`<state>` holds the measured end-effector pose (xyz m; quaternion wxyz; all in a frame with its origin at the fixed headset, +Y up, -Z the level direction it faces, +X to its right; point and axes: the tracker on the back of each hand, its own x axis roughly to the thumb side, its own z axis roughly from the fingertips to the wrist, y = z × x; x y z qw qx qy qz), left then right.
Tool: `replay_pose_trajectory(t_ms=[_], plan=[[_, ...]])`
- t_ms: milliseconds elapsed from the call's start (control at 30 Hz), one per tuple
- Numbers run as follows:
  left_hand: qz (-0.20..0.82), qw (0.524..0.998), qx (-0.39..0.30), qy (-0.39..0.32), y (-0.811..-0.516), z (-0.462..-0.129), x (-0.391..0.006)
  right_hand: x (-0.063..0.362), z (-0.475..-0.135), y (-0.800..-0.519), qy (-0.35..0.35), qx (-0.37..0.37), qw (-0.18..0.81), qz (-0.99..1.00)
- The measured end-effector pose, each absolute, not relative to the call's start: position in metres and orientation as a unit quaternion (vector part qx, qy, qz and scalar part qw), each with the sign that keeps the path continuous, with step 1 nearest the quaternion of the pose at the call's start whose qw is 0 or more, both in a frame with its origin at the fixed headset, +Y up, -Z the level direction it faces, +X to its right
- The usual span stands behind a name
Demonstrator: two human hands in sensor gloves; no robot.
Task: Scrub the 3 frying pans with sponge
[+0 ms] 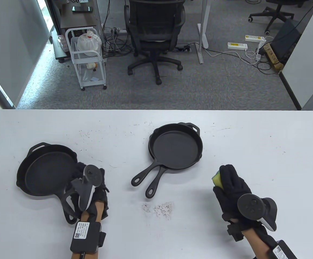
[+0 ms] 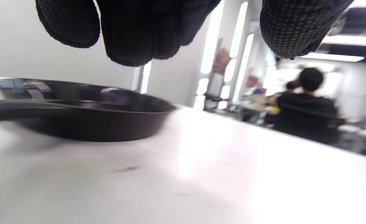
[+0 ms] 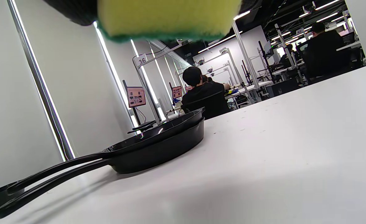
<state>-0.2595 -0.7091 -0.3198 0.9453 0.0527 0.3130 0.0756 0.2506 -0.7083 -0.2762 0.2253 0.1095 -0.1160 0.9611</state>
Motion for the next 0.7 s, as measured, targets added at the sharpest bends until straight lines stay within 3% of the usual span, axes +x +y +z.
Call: replay_pose_trajectory(t_ms=[167,333,467,567,700], plan=[[-0.009,0.915,-0.091,0.393,-0.729,-0.308,-0.297,0.25,-0.276,-0.709,-0.113,0.108,0.225,0.962],[-0.021,0.9,-0.146,0.411,-0.748,-0.304,-0.311,0.249,-0.276,-0.709,-0.114,0.108,0.222,0.962],[0.073,0.892,-0.147,0.421,-0.759,-0.302,-0.322,0.25,-0.275,-0.709,-0.114,0.107,0.222,0.962],[0.092,0.891,-0.122,0.428,-0.758,-0.3,-0.33,0.25,-0.276,-0.709,-0.113,0.107,0.224,0.962],[0.196,0.886,-0.071,0.413,-0.756,-0.295,-0.34,0.251,-0.276,-0.709,-0.112,0.106,0.225,0.962]])
